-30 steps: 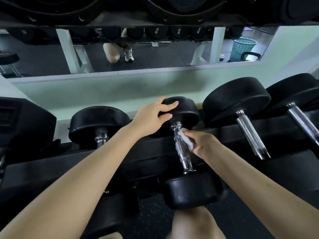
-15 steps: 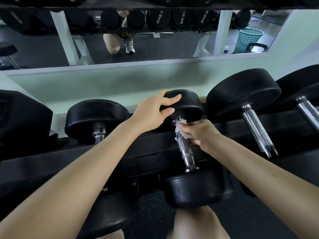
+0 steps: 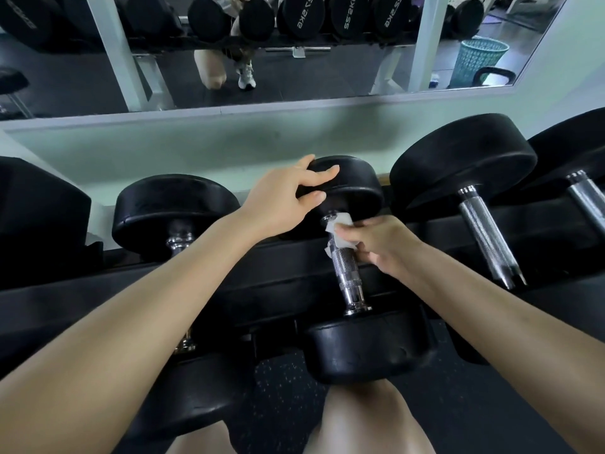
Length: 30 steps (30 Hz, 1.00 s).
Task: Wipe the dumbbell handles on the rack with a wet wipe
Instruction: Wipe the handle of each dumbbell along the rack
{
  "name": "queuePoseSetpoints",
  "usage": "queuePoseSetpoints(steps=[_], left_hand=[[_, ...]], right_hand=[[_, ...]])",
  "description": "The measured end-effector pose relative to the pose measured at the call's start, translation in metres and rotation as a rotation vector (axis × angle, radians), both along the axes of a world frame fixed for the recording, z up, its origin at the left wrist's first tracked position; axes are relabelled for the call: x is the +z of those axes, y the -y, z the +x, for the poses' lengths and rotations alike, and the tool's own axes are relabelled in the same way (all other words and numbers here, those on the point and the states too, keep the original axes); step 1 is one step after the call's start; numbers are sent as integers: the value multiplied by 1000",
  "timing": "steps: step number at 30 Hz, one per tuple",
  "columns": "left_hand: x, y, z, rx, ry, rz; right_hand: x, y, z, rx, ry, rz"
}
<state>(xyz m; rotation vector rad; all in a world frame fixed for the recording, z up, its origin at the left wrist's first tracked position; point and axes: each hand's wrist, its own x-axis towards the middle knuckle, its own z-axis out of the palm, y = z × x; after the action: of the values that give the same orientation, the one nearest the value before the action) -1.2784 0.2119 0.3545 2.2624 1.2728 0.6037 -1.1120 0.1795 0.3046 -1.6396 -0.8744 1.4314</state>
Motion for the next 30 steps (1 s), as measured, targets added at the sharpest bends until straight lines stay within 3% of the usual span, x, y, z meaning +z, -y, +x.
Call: queuePoseSetpoints(steps=[4, 8, 12, 16, 18, 24, 29, 30], left_hand=[[3, 0, 0, 13, -25, 15], [3, 0, 0, 6, -29, 20], [3, -2, 0, 14, -51, 34], [3, -3, -1, 6, -56, 34], [2, -4, -1, 7, -57, 39], [-2, -3, 1, 20, -49, 69], [-1, -3, 1, 24, -60, 70], [-1, -3, 1, 19, -58, 63]], right_hand=[[-5, 13, 14, 125, -143, -2], [-14, 23, 35, 306, -184, -155], [-15, 37, 46, 548, 145, -204], [-3, 42, 41, 613, 503, -122], [-4, 44, 38, 605, 571, -89], [0, 43, 24, 409, 523, -67], [18, 38, 5, 709, 875, -79], [18, 37, 4, 719, 863, -98]])
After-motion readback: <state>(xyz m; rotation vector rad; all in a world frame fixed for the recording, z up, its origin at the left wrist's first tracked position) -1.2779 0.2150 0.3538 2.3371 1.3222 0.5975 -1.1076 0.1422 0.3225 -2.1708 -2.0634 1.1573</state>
